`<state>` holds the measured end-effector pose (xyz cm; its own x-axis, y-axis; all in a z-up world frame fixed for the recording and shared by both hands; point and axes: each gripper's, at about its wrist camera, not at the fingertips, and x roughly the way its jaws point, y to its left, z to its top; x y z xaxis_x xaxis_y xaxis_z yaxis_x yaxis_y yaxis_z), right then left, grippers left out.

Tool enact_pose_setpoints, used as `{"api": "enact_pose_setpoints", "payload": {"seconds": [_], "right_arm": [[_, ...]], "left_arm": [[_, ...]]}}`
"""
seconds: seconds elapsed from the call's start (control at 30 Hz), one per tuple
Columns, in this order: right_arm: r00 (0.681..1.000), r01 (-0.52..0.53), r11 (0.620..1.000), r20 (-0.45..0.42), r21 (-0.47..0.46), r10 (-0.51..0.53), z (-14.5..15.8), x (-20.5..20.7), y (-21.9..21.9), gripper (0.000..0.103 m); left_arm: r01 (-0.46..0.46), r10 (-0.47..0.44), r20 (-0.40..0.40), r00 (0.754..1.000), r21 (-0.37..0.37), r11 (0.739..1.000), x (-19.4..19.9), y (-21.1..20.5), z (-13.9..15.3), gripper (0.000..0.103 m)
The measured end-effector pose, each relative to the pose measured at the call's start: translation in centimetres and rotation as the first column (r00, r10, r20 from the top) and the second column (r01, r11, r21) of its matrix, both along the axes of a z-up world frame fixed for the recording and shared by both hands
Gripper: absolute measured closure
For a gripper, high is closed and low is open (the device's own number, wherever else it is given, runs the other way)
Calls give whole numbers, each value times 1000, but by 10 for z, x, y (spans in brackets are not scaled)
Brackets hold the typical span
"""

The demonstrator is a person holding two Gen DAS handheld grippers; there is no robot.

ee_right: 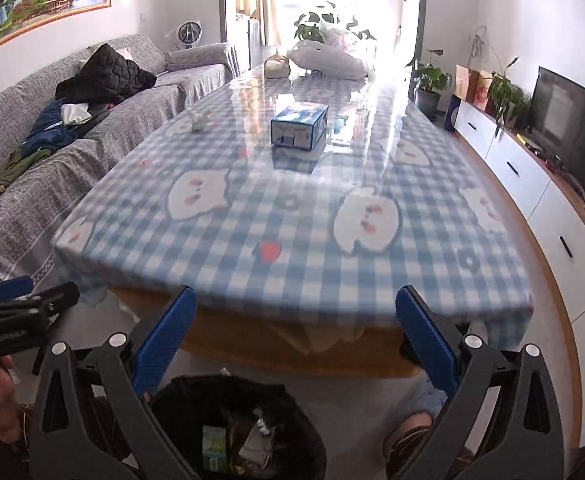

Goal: Collect trash
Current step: 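Reach the left tool to the white tissue while the right tool reaches the milk carton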

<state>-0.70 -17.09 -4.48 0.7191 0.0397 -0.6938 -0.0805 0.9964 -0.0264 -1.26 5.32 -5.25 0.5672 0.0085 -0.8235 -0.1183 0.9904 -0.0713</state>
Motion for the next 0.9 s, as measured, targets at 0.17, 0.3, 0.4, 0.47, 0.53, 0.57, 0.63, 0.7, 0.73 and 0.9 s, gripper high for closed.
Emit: {"api": "enact_pose_setpoints", "payload": {"seconds": [0.17, 0.3, 0.4, 0.47, 0.53, 0.57, 0.63, 0.7, 0.73, 0.9], "right_arm": [[1000, 2, 1000, 10, -4, -2, 11, 33, 2, 7], [999, -17, 999, 35, -29, 18, 23, 60, 9, 7], [999, -23, 999, 35, -31, 24, 25, 82, 12, 7], [999, -26, 999, 33, -41, 27, 25, 99, 15, 7], [999, -27, 999, 25, -35, 28, 26, 117, 15, 7], [999, -25, 999, 20, -35, 25, 27, 128, 16, 7], [999, -24, 999, 23, -45, 25, 29, 144, 18, 7], [1000, -21, 999, 17, -50, 22, 30, 164, 20, 7], [1000, -22, 999, 12, -50, 22, 30, 173, 20, 7], [999, -14, 999, -46, -29, 13, 27, 228, 24, 7]], "left_arm": [[3, -3, 18, 1000, 19, 1000, 39, 0, 16, 7], [3, -4, 25, 1000, 40, 999, 79, 0, 25, 7], [12, -14, 24, 1000, 64, 998, 107, 0, 30, 7], [16, -18, 26, 1000, 77, 997, 127, 2, 35, 7], [19, -22, 31, 999, 89, 996, 144, 2, 40, 7], [22, -26, 35, 999, 93, 995, 153, 3, 42, 7], [19, -23, 37, 999, 103, 994, 176, 6, 44, 7], [14, -17, 31, 999, 108, 994, 199, 8, 43, 7], [13, -15, 23, 1000, 103, 995, 208, 8, 42, 7], [-4, 4, 0, 1000, 98, 995, 261, 13, 36, 7]]}}
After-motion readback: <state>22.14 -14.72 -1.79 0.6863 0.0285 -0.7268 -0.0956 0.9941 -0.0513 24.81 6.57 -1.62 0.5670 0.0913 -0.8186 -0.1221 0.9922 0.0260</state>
